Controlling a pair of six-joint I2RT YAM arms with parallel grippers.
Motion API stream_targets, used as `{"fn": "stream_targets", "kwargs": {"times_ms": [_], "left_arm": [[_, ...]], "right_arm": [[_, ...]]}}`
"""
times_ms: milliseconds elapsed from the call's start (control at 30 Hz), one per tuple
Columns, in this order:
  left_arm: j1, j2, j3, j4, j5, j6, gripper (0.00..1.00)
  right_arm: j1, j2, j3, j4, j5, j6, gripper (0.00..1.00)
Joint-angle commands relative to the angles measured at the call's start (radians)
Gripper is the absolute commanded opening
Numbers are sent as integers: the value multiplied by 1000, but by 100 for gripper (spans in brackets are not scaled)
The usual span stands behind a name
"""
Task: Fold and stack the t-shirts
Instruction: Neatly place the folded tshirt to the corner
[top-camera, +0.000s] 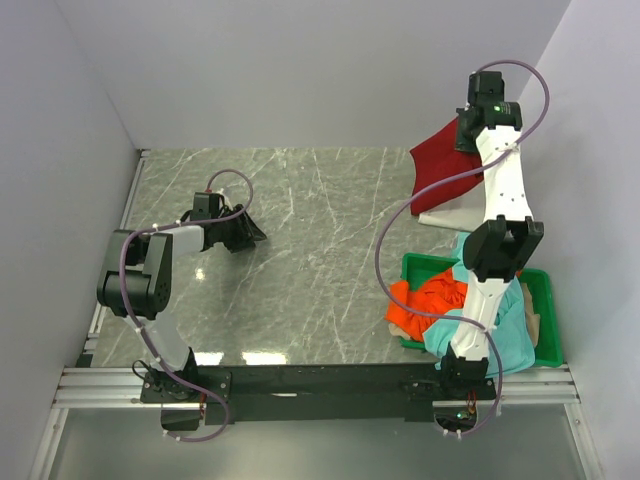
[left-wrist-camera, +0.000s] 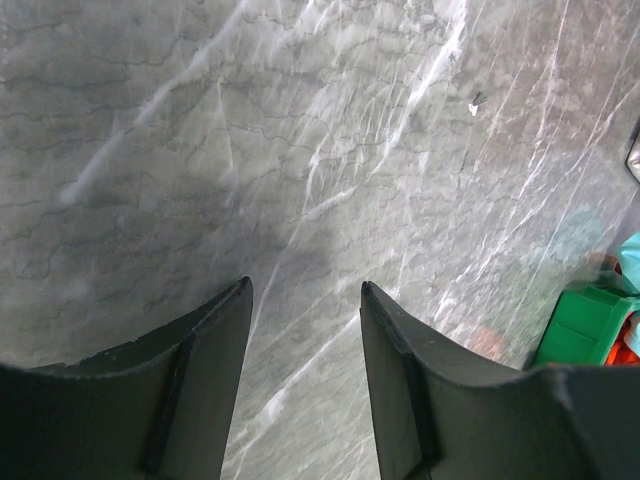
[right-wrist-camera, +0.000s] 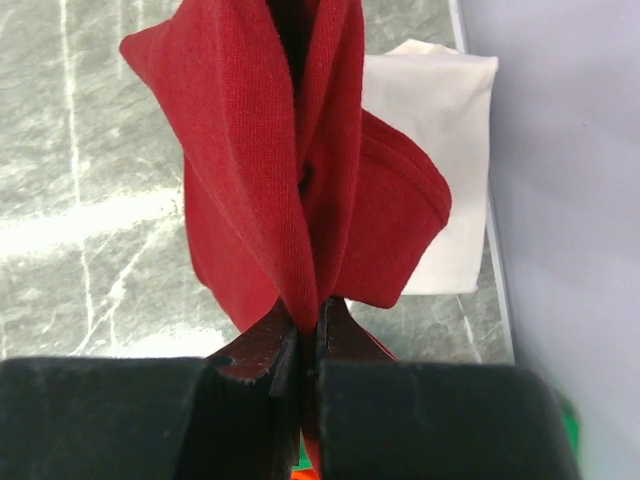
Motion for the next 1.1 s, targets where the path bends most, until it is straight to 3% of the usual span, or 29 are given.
{"fn": "stream_targets", "kwargs": {"times_ms": [0,767,1067], "left_arm": [[-12,48,-10,-49,-30,13,55],[-21,42,4,-79,-42,22,55],[-26,38,19,-103,-53,27,55]], "right_arm": [[-16,-100,6,13,-22,13,0],[-136,67,-44,53,59,-31,0],[-147,121,-63,111,200,-43,0]]}}
